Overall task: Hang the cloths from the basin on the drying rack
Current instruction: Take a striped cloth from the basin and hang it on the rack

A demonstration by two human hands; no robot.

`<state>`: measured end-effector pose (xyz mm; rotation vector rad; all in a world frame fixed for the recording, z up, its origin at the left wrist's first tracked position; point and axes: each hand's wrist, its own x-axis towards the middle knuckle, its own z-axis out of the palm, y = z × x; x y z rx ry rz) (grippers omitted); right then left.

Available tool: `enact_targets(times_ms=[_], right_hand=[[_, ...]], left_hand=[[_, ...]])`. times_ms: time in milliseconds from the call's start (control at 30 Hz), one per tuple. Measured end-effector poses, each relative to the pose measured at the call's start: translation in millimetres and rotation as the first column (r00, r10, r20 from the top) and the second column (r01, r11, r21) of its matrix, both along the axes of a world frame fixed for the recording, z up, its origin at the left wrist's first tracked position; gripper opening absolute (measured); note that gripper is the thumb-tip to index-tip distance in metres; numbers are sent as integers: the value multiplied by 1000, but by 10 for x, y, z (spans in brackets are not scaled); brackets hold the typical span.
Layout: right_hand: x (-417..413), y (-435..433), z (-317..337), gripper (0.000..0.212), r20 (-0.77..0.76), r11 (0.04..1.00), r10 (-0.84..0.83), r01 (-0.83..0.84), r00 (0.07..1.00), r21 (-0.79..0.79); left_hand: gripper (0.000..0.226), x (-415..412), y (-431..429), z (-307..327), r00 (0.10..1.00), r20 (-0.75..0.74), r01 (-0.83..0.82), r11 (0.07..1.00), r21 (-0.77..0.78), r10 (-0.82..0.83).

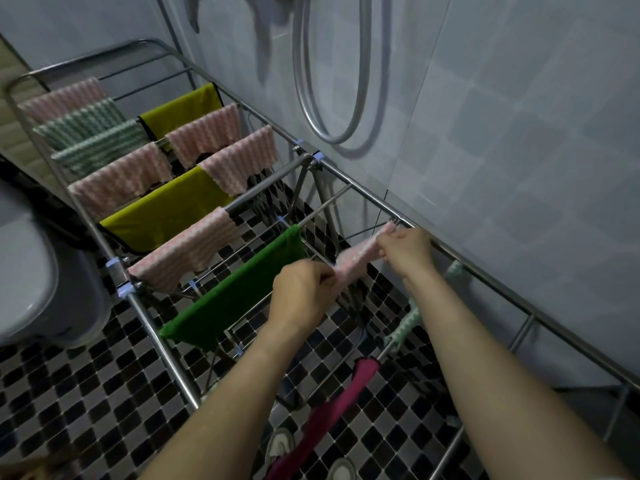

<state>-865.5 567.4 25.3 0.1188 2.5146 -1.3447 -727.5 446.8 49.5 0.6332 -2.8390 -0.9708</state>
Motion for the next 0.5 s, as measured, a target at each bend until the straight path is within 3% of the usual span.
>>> enact_targets(times_ms=[167,333,500], right_hand=[[4,41,-31,44,12,998,-4,4,1000,67],[-109,-31,5,41,-11,989,8,-6,1000,149],[-95,-7,-19,37,-25,987,-76,79,997,140]], left_hand=[[19,-13,-4,-5,997,-28,65,997,-30,-66],[20,48,-62,-42,997,17,80,992,-96,-78],[19,65,-86,-33,1000,-3,28,998,60,-28]])
